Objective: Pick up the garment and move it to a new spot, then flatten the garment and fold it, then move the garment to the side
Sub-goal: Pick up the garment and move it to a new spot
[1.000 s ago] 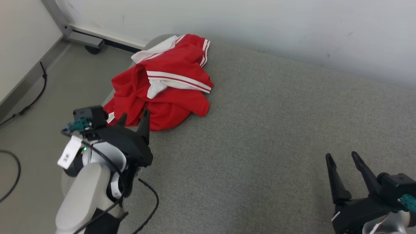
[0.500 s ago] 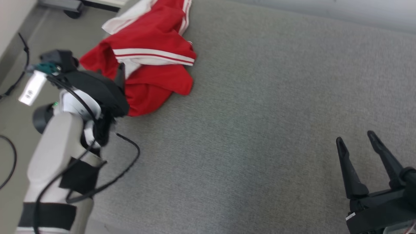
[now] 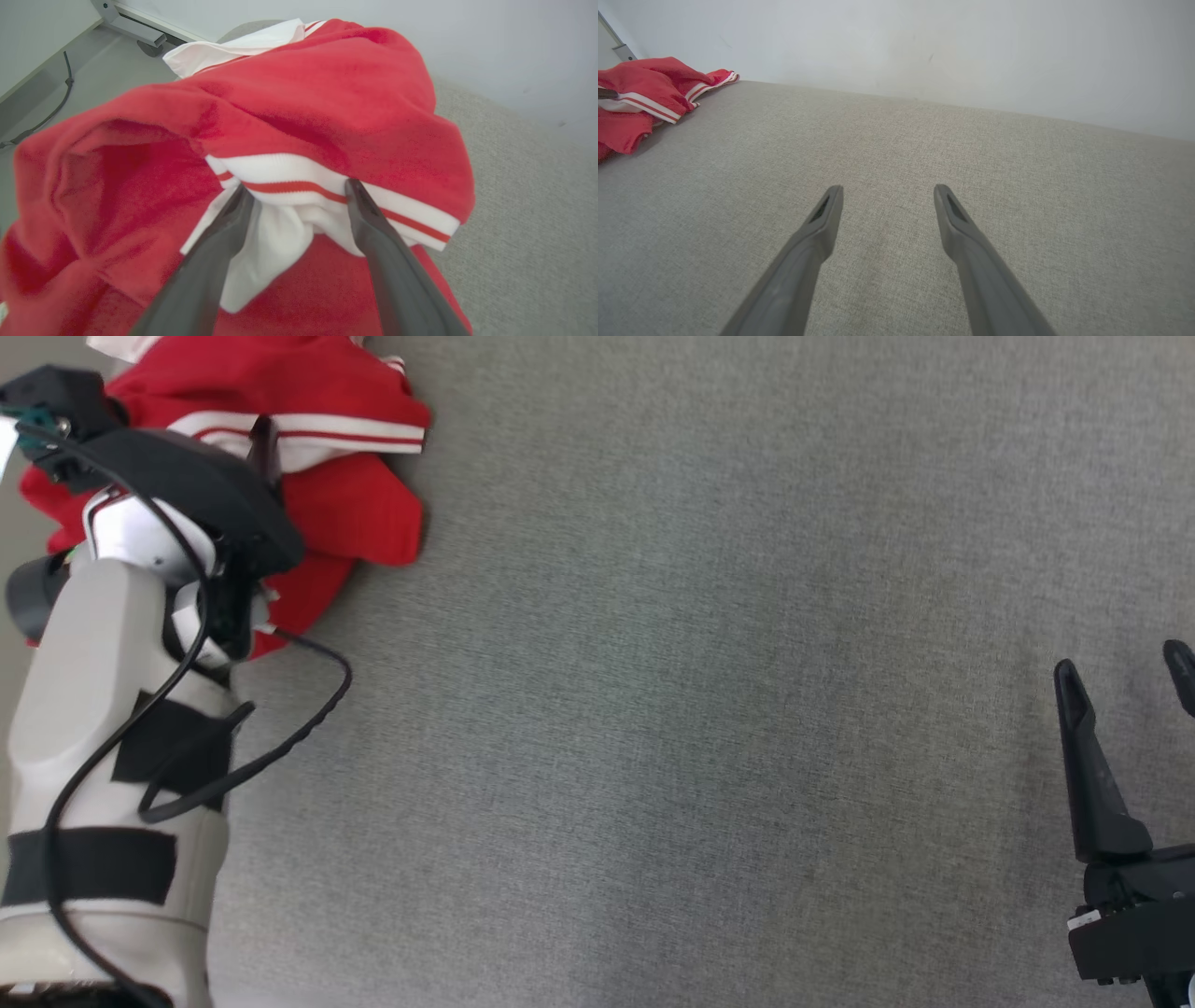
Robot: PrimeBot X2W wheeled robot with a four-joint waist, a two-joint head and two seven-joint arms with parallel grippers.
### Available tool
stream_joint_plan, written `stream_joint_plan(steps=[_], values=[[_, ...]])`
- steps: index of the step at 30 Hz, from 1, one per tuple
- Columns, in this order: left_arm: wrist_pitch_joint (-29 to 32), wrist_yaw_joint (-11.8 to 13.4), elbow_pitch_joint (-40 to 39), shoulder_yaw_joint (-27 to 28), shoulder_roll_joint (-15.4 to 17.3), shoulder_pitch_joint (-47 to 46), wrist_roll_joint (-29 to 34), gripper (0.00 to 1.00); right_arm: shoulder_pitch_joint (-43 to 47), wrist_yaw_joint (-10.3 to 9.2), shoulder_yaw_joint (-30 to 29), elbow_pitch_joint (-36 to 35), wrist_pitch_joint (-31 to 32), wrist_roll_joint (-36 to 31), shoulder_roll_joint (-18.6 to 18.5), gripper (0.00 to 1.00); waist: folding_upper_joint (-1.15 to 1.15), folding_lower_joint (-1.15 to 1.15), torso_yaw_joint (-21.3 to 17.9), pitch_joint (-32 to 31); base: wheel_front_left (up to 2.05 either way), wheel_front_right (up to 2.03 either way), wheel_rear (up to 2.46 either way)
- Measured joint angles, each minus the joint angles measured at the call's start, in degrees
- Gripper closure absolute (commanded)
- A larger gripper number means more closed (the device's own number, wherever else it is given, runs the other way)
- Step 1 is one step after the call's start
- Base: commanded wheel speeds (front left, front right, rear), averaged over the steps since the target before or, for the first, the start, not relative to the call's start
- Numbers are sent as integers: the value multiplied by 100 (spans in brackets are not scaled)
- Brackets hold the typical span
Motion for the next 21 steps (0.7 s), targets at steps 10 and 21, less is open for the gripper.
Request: stream_joint_plan(steps=[10, 21], values=[[-246, -1, 533, 65, -282, -318, 175, 100, -229, 0, 27, 11, 278, -23, -3, 0, 0, 0, -30, 265, 0, 0, 0], [-624, -1, 742, -51, -153, -564, 321, 100, -529, 0, 323, 469, 319, 49, 280, 0, -1, -1, 70, -174, 0, 0, 0]])
